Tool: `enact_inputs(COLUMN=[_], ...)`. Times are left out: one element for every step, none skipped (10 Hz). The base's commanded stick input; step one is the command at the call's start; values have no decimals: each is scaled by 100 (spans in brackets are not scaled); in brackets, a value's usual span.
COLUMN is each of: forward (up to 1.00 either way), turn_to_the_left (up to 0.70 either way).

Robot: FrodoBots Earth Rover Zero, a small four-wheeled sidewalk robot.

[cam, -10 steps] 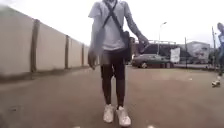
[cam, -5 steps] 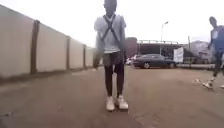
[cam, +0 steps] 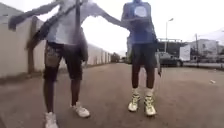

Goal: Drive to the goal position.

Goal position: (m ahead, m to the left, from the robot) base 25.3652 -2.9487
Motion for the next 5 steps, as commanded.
enact_inputs(forward=[0, 0, 0, 100, 100], turn_to_the_left=[0, 0, 0, 0, 0])
